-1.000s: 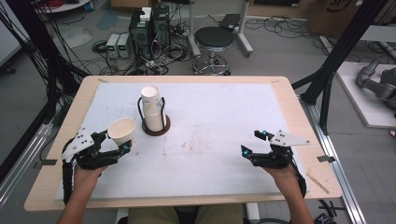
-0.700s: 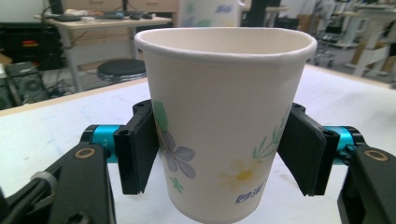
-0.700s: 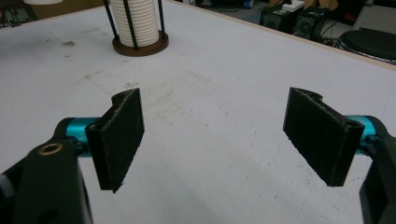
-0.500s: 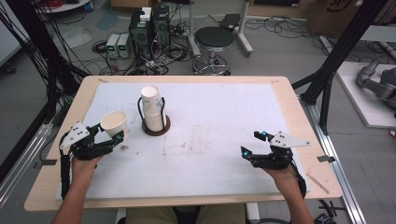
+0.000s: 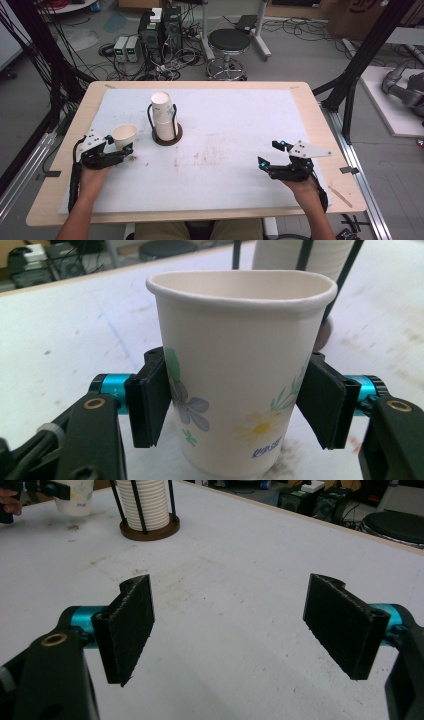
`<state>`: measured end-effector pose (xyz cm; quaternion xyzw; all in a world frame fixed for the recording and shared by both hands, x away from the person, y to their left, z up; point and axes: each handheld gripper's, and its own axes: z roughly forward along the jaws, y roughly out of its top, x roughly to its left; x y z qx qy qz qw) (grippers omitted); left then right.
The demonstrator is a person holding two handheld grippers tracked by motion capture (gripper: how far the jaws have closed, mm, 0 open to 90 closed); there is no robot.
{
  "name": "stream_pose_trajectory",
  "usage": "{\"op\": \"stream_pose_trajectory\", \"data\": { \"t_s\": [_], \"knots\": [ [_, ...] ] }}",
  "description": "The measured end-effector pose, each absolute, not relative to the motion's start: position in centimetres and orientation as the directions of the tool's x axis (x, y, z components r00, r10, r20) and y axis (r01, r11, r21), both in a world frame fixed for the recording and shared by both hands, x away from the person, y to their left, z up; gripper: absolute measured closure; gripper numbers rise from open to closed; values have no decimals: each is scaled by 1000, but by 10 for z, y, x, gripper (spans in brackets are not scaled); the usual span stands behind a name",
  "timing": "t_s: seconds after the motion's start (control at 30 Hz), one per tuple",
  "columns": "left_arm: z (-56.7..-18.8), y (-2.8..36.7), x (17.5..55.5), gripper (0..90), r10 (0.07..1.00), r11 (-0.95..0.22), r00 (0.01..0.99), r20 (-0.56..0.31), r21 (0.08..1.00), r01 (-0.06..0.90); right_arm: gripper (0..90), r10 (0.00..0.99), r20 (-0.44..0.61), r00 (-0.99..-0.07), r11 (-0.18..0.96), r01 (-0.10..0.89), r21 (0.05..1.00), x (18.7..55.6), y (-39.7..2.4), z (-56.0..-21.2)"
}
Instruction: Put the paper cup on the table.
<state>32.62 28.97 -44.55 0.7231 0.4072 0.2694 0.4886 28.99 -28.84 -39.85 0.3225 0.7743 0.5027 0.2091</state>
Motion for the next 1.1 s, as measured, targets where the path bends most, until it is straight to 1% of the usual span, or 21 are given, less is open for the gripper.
{"op": "stream_pose_trajectory", "data": {
  "t_s": [0.17, 0.27, 0.53, 0.63, 0.7, 0.73, 0.77, 0.8, 0.93, 1.1],
  "knots": [
    [-448, 289, 327, 346, 859, -246, 510, 29, 898, 363, 208, 710, -3, -705, 288, 285, 914, 290, -288, -399],
    [-450, 288, 323, 345, 863, -253, 503, 42, 898, 359, 208, 707, -1, -707, 288, 287, 914, 290, -288, -399],
    [-452, 294, 313, 340, 874, -236, 485, 16, 887, 396, 208, 704, 0, -711, 292, 289, 912, 288, -289, -399],
    [-453, 295, 312, 325, 881, -210, 473, -12, 885, 415, 208, 704, 4, -711, 289, 292, 911, 287, -290, -399],
    [-453, 296, 312, 290, 886, -174, 461, -47, 888, 425, 208, 704, 1, -710, 290, 290, 912, 287, -290, -398],
    [-452, 296, 312, 178, 892, -145, 446, -71, 890, 432, 208, 705, 4, -709, 288, 292, 912, 287, -291, -398],
    [-451, 296, 312, 178, 896, -117, 434, -95, 892, 436, 208, 705, 4, -709, 288, 292, 912, 287, -291, -398],
    [-449, 297, 311, 150, 893, -96, 434, -115, 896, 434, 208, 708, 2, -706, 287, 290, 913, 287, -292, -398],
    [-444, 301, 300, 150, 878, -57, 452, -156, 904, 424, 208, 710, 4, -704, 287, 294, 911, 286, -293, -398],
    [-435, 312, 286, 149, 890, 10, 424, -170, 935, 354, 208, 710, 0, -705, 290, 291, 912, 286, -293, -398]
  ]
}}
